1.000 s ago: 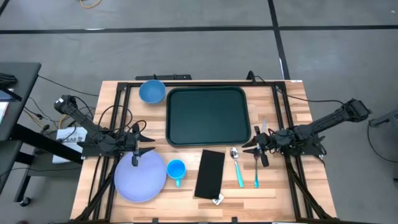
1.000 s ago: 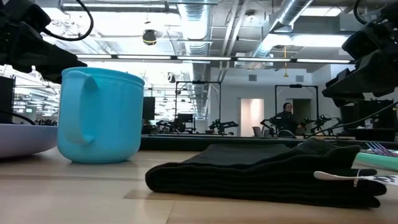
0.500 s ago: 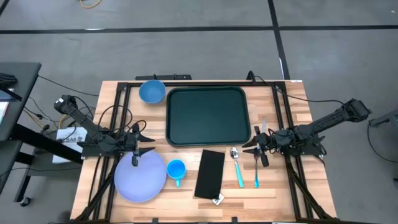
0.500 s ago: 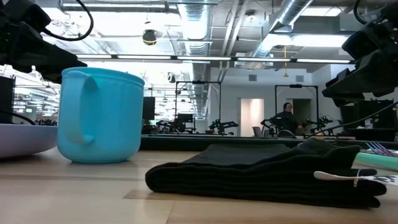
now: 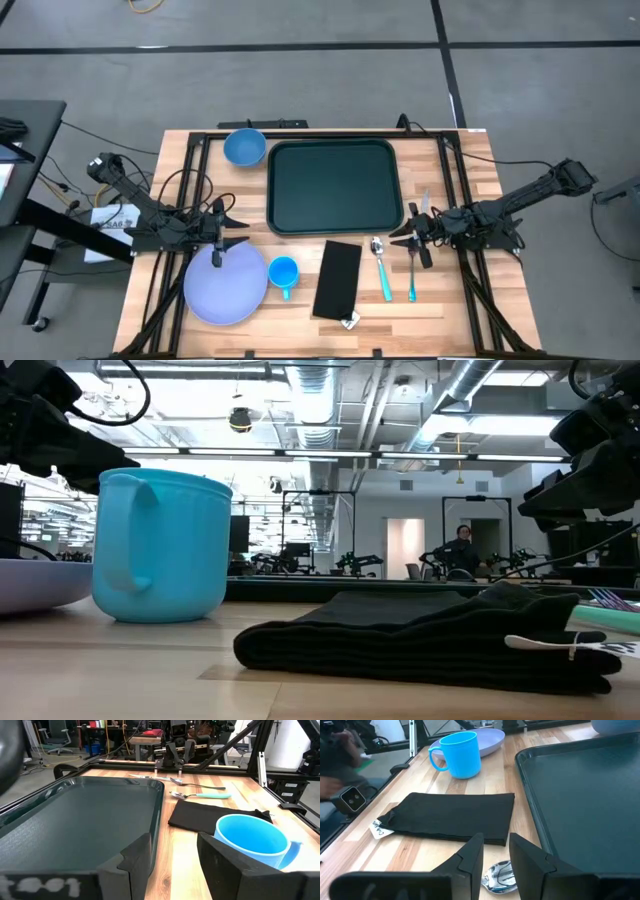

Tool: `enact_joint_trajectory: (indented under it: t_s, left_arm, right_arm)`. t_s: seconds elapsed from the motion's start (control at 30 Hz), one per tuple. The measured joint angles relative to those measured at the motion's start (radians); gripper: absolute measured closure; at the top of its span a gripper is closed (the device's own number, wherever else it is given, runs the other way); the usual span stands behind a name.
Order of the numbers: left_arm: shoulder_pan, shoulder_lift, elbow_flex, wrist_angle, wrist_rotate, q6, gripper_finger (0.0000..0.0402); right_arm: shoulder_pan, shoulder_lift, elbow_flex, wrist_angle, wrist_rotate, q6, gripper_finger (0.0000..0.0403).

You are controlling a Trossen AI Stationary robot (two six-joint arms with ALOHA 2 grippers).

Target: Set up tray

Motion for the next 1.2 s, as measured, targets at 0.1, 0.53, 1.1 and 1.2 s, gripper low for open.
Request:
enact_joint_trajectory:
  t_s: [0.1,0.53,1.1,1.2]
  left_arm:
    - [0.000,0.000,0.000,0.000,0.000,-0.001,0.0253]
    - [0.000,0.000,0.000,0.001,0.000,0.000,0.0253]
    - [0.000,0.000,0.000,0.003,0.011,0.000,0.0253]
    - [0.000,0.000,0.000,0.003,0.011,0.000,0.0253]
  right_arm:
    - [0.000,0.000,0.000,0.000,0.000,0.000,0.0316]
    - [0.000,0.000,0.000,0.000,0.000,0.000,0.0316]
    - [0.000,0.000,0.000,0.000,0.000,0.000,0.0316]
    - [0.000,0.000,0.000,0.000,0.000,0.000,0.0316]
